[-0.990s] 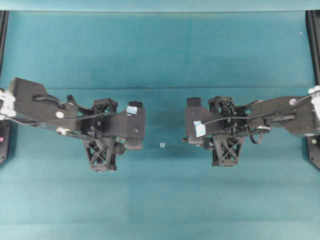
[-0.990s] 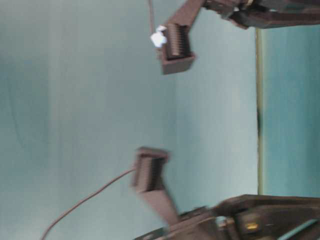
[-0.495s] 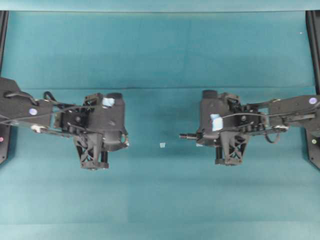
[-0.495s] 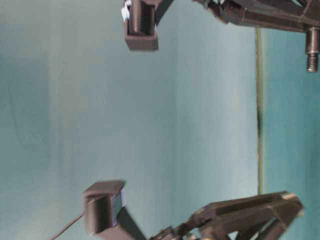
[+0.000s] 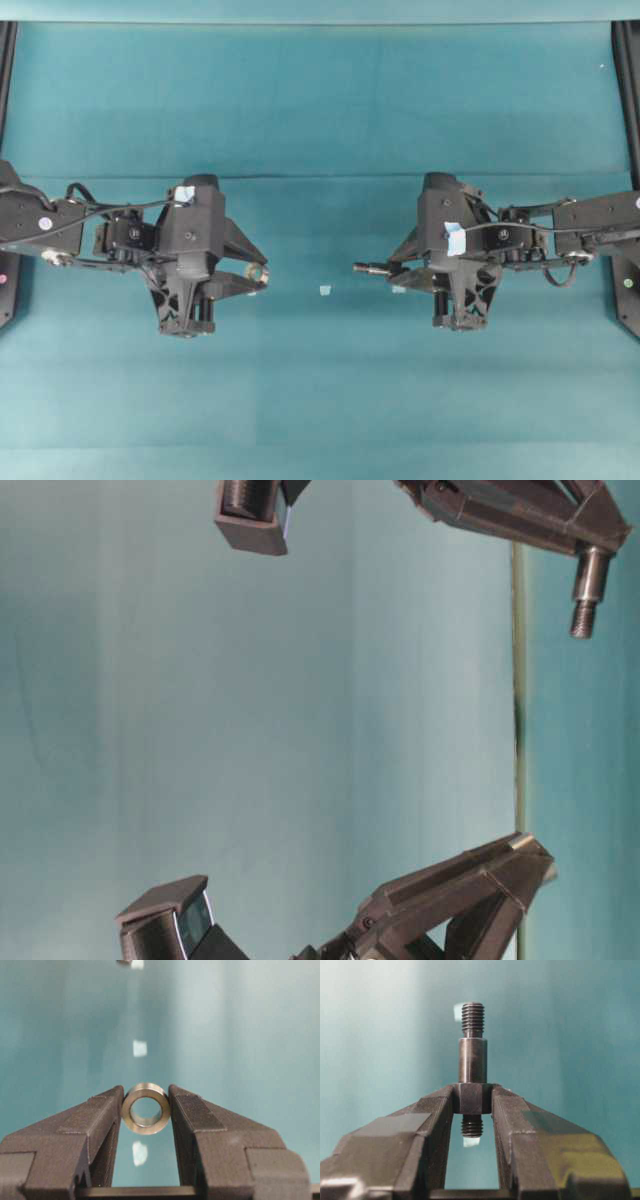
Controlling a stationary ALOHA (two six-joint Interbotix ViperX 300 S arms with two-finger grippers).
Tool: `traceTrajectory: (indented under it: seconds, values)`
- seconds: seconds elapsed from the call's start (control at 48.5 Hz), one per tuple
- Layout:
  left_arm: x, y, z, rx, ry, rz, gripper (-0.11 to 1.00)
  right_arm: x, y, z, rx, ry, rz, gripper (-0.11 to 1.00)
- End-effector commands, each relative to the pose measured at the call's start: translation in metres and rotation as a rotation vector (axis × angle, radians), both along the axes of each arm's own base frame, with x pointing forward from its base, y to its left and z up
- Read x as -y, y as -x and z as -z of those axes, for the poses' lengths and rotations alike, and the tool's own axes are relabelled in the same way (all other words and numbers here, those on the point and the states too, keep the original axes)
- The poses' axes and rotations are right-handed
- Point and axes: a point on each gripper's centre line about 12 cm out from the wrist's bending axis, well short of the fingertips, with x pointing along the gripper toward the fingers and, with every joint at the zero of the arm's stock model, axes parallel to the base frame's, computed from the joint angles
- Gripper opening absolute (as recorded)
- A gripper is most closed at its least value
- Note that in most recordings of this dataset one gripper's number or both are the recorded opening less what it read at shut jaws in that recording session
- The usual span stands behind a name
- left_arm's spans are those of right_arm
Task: Insert the washer onto the shaft with both hands.
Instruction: 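Lift both parts and rotate grippers to face each other, then bring the washer toward the shaft's upper threaded end, aligning them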
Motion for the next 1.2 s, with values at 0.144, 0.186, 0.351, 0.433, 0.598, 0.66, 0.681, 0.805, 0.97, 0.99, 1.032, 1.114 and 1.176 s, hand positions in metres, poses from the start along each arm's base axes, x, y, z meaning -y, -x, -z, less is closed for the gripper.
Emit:
traceTrajectory:
  seconds: [0.144, 0.186, 0.351, 0.433, 0.598, 0.66, 0.681, 0.805, 0.97, 0.99, 1.032, 1.114, 1.176]
  values:
    - [-0.001, -0.001, -0.008, 0.092, 0.021, -0.015, 0.37, -0.001, 0.000, -0.007, 0.069, -0.008, 0.006, 0.00]
    - [-0.002, -0.001, -0.007, 0.101, 0.029, -0.021, 0.37, -0.001, 0.000, -0.006, 0.081, -0.007, 0.006, 0.00]
    - [-0.004, 0.001, -0.004, 0.142, 0.058, -0.043, 0.37, -0.001, 0.006, -0.001, 0.126, -0.008, 0.009, 0.00]
    - [-0.004, 0.000, -0.003, 0.151, 0.064, -0.047, 0.37, 0.000, 0.010, 0.003, 0.144, -0.014, 0.018, 0.00]
    - [-0.004, -0.004, -0.003, 0.171, 0.067, -0.048, 0.37, -0.002, 0.014, 0.013, 0.166, -0.018, 0.020, 0.00]
    - [-0.005, -0.006, -0.003, 0.180, 0.069, -0.050, 0.37, -0.002, 0.014, 0.016, 0.170, -0.017, 0.021, 0.00]
    - [-0.005, -0.007, -0.004, 0.186, 0.069, -0.051, 0.37, -0.002, 0.013, 0.017, 0.173, -0.017, 0.019, 0.00]
    - [-0.005, -0.011, -0.001, 0.200, 0.078, -0.055, 0.37, -0.002, 0.010, 0.025, 0.175, -0.016, 0.020, 0.00]
    - [-0.005, -0.015, 0.007, 0.197, 0.107, -0.072, 0.37, -0.004, 0.003, 0.030, 0.207, -0.015, 0.015, 0.00]
    - [-0.005, -0.015, 0.007, 0.199, 0.110, -0.073, 0.37, -0.004, 0.002, 0.031, 0.212, -0.015, 0.014, 0.00]
    - [-0.005, -0.016, 0.009, 0.200, 0.115, -0.076, 0.37, -0.004, 0.000, 0.031, 0.216, -0.015, 0.014, 0.00]
    - [-0.005, -0.018, 0.011, 0.206, 0.120, -0.078, 0.37, -0.005, -0.002, 0.032, 0.224, -0.015, 0.011, 0.00]
    - [-0.005, -0.020, 0.012, 0.209, 0.120, -0.077, 0.37, -0.006, -0.003, 0.033, 0.225, -0.015, 0.008, 0.00]
